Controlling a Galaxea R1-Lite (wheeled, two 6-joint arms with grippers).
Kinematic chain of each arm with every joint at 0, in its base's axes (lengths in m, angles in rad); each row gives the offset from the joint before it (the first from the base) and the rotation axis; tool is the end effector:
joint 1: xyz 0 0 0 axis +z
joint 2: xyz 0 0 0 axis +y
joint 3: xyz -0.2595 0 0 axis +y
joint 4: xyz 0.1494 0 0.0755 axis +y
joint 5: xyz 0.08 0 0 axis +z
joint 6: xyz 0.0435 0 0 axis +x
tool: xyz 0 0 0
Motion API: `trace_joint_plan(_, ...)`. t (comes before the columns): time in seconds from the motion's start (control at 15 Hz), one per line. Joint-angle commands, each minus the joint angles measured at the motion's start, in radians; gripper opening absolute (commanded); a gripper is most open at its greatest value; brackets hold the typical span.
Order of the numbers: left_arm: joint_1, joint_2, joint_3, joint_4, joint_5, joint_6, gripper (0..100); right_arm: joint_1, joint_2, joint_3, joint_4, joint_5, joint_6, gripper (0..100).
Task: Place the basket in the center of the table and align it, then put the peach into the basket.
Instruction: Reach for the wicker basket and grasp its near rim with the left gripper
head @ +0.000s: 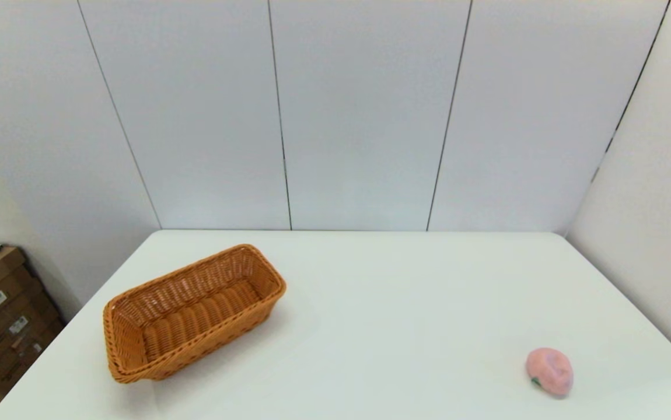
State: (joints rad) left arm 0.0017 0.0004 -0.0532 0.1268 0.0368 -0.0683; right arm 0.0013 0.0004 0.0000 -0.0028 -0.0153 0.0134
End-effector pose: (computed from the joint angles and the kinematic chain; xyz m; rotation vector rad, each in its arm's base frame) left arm 0.0088 0.0016 0.0743 -0.0670 0.0726 0.0410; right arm 0.0134 -0.0006 0.0758 0.0134 -0.0025 -0.0140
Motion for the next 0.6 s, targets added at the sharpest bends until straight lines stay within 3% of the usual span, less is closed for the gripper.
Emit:
trace_joint_plan(0.07,0.0,-0.002,-0.045,0.011,-0.003,-0.001,100,0.0,0.0,0.0,0.0,0.0,0.0,100)
trace_joint_plan(0.27,0.001,0.049,-0.228,0.206,-0.005,-0.015,100,0.0,0.0,0.0,-0.002,-0.002,0.0,100)
trace_joint_plan(0.6,0.014,0.512,-0.405,0.226,0.058,-0.278,100,0.0,0.0,0.0,-0.002,-0.002,0.0,100)
